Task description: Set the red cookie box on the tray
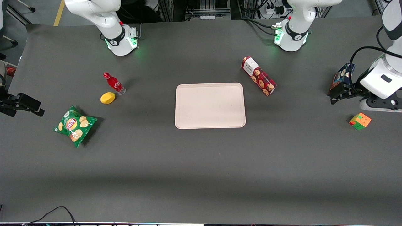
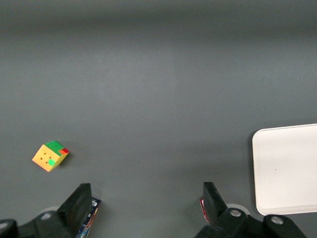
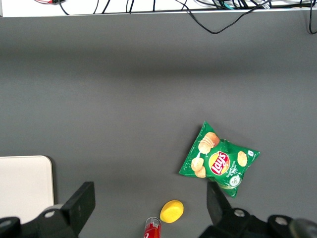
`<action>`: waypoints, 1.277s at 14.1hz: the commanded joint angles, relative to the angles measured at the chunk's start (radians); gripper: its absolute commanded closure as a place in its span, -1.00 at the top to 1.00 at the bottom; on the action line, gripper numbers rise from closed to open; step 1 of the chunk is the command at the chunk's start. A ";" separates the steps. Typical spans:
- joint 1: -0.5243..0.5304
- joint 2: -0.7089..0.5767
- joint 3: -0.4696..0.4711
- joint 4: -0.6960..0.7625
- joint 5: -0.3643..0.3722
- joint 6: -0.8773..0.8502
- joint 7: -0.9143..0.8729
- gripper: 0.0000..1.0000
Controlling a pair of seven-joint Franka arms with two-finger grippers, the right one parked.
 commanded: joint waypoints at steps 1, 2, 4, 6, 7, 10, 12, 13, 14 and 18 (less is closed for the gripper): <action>0.001 0.013 0.001 0.030 0.001 -0.023 0.009 1.00; 0.001 0.013 -0.001 0.036 0.003 -0.025 0.005 1.00; 0.001 0.015 -0.001 0.039 0.003 -0.023 0.003 1.00; 0.001 0.018 0.001 0.039 0.007 -0.023 0.009 1.00; 0.001 0.024 0.001 0.039 0.010 -0.025 0.009 1.00; 0.000 0.024 -0.004 0.036 0.001 -0.066 -0.007 1.00; -0.005 0.020 -0.012 0.030 -0.005 -0.094 -0.032 1.00; -0.005 0.018 -0.028 0.024 -0.008 -0.102 -0.096 1.00; -0.005 0.018 -0.048 0.015 -0.008 -0.115 -0.189 1.00; -0.005 -0.011 -0.107 -0.066 -0.085 -0.120 -0.493 1.00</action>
